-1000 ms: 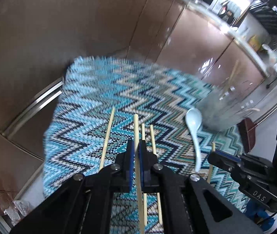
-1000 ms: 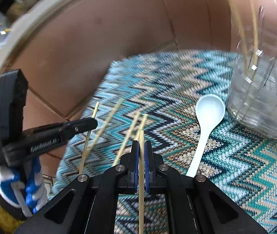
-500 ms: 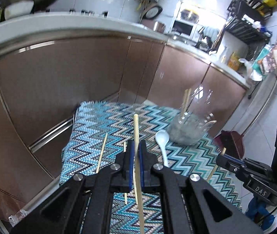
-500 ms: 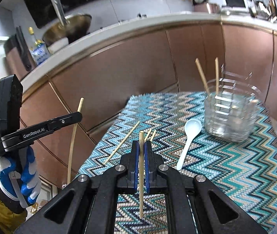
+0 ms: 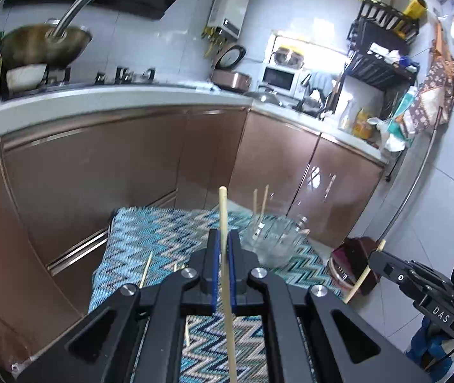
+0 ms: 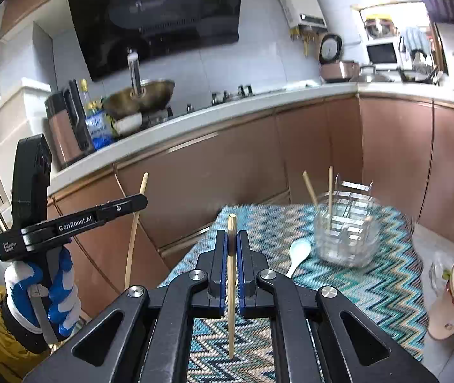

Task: Organize utensils
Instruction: 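Lift both held chopsticks toward the utensil holder, then lower both chopsticks into the utensil holder and open both tools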

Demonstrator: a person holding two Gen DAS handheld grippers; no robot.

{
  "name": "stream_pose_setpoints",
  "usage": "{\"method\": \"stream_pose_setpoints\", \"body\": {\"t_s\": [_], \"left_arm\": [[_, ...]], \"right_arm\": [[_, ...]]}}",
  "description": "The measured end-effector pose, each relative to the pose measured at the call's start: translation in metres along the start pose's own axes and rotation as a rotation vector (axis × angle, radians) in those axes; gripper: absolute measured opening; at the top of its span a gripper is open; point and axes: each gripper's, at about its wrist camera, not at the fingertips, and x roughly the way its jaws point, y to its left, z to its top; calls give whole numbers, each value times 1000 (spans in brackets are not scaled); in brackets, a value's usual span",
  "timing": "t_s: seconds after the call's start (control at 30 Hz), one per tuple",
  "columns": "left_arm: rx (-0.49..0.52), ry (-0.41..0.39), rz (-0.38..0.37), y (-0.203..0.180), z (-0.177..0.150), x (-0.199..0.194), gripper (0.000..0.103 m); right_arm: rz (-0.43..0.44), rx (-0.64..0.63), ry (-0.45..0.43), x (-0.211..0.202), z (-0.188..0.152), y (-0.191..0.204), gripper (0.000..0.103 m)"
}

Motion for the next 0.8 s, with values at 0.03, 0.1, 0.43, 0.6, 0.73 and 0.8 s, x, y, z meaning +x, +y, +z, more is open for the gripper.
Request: {"method": "stream_pose_setpoints", "body": {"t_s": [0.03, 0.1, 0.43, 0.6, 0.73, 0.8], "left_arm": [[-1, -12, -10, -4, 5, 0, 4], [2, -38, -26, -16, 19, 1, 4], [-8, -136, -124, -70, 83, 59, 4], [-32, -178, -115, -91, 111, 119, 4], [-70, -216, -92, -102, 123, 170, 4], [-73, -234, -72, -106, 121, 194, 4]], "right_arm": [[-3, -2, -9, -2, 3, -2, 6], [-14, -13, -34, -6, 14, -8, 6], [-72, -63, -155, -4, 75, -59, 5], [-105, -66, -203, 20, 100, -97, 5], [-127, -74, -232, 44, 111, -124, 5], [-137, -76, -241, 58, 112, -139, 5]]}}
